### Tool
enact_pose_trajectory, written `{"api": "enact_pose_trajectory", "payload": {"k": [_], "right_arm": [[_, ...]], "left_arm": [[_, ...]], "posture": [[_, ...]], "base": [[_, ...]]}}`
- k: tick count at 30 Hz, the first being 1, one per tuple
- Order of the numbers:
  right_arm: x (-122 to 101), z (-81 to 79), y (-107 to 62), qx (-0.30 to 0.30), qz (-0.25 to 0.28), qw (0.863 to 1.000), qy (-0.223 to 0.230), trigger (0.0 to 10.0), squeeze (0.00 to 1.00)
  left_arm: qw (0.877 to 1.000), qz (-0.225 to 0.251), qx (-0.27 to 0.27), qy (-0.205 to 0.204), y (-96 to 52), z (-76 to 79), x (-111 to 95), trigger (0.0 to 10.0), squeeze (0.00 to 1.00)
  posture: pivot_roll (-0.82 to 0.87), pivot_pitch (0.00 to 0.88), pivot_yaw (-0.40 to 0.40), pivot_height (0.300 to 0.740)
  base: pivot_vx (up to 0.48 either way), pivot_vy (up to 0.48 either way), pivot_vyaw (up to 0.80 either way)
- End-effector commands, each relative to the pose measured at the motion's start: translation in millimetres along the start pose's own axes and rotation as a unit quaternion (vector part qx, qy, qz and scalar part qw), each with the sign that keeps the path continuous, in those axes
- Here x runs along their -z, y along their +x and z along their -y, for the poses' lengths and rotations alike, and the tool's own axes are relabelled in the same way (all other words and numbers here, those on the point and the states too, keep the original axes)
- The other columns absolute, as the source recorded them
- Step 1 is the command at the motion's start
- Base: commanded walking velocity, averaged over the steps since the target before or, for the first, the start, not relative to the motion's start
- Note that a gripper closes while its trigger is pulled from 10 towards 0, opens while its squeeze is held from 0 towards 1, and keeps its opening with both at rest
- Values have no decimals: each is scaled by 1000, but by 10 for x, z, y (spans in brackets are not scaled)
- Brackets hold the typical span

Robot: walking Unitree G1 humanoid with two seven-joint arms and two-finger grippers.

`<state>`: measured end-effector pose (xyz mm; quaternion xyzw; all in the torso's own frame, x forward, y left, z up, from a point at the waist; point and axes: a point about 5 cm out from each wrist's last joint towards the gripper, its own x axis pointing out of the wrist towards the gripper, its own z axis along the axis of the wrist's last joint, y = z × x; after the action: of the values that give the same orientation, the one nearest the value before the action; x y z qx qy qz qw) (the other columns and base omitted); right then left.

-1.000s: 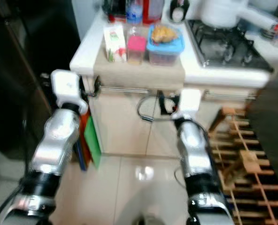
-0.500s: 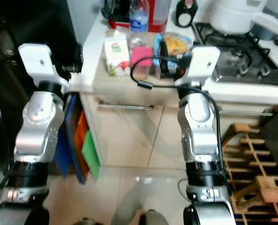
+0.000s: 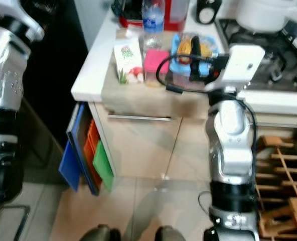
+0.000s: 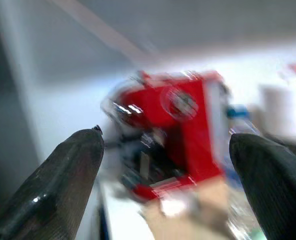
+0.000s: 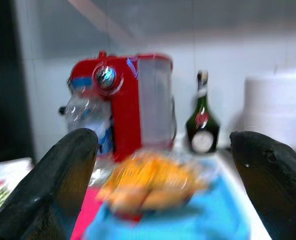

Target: Restocking fridge

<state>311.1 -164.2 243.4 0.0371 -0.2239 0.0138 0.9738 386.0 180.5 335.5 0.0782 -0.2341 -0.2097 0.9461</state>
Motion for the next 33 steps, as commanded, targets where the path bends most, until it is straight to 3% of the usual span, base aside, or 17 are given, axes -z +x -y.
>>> {"api": "enact_pose_trajectory", "payload": {"k": [1,6,10,14,18,26,33], "right_arm": [[21,24,-47,12,-11,1000,7,10000,0],[76,5,-198,8,-34,999,11,10000,0],[6,8,-286,-1,-32,999,5,10000,0],[-138,62,-377,-14,-27,999,-13,10000,0],[-215,135,-442,-16,-30,999,-27,10000,0],[-201,72,-553,-32,-59,998,-21,10000,0],[-194,75,-624,-32,-77,996,-19,10000,0]], "left_arm": [[999,-18,33,4,9,-11,58,10000,0],[995,-76,63,4,47,-38,276,10000,0],[995,-76,69,-11,68,-37,308,10000,0],[995,-48,63,-64,95,-40,295,10000,0],[991,-26,99,-85,146,53,261,10000,0],[979,-32,185,-78,237,252,228,10000,0],[980,-47,183,-58,243,243,237,10000,0]], "posture": [[-131,88,95,740],[-166,127,100,740],[-196,168,102,740],[-270,219,81,740],[-315,228,66,740],[-338,244,51,740],[-347,249,53,740]], "base": [[0,0,0],[0,0,0],[0,0,0],[0,0,0],[0,0,0],[0,0,0],[0,0,0]]}}
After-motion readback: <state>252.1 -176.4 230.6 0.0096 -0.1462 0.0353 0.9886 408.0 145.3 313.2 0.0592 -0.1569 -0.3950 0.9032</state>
